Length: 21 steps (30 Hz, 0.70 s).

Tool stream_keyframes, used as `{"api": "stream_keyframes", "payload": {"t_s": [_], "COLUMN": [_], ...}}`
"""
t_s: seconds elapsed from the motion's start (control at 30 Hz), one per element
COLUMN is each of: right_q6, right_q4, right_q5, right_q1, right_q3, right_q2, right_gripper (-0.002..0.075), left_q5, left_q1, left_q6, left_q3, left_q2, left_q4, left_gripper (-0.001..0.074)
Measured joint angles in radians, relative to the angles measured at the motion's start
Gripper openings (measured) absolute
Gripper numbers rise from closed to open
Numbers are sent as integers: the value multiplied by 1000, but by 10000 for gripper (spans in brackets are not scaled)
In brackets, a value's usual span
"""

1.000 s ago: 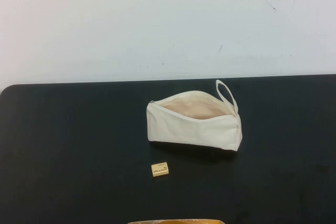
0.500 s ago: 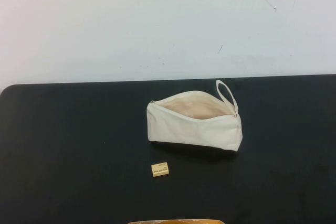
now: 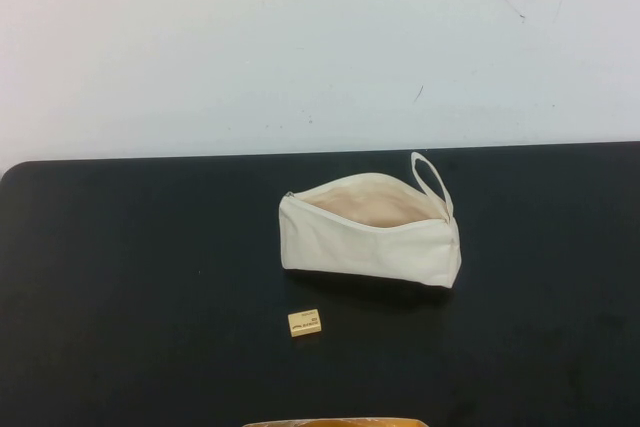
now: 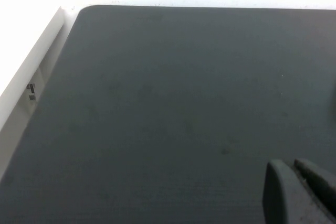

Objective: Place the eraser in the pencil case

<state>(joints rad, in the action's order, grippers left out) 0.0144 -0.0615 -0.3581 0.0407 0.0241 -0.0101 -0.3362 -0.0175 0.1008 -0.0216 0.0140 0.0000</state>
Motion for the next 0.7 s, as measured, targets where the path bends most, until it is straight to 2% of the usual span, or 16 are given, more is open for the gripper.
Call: {"api": "stream_keyframes", "payload": {"t_s": [0.33,0.7], "right_q6": [0,0], "right_q4": [0,0], "right_q5": [0,0], "right_q1": [0,0], "right_q3": [0,0], "right_q2": [0,0], "right_gripper": [-1,-1], "left_q5": [77,537], "left_q1": [0,0], "left_q6": [2,2], "left_q3": [-4,-4], "left_q2": [0,0], "left_q4": [-8,-8], "left_gripper": [-1,-1]}}
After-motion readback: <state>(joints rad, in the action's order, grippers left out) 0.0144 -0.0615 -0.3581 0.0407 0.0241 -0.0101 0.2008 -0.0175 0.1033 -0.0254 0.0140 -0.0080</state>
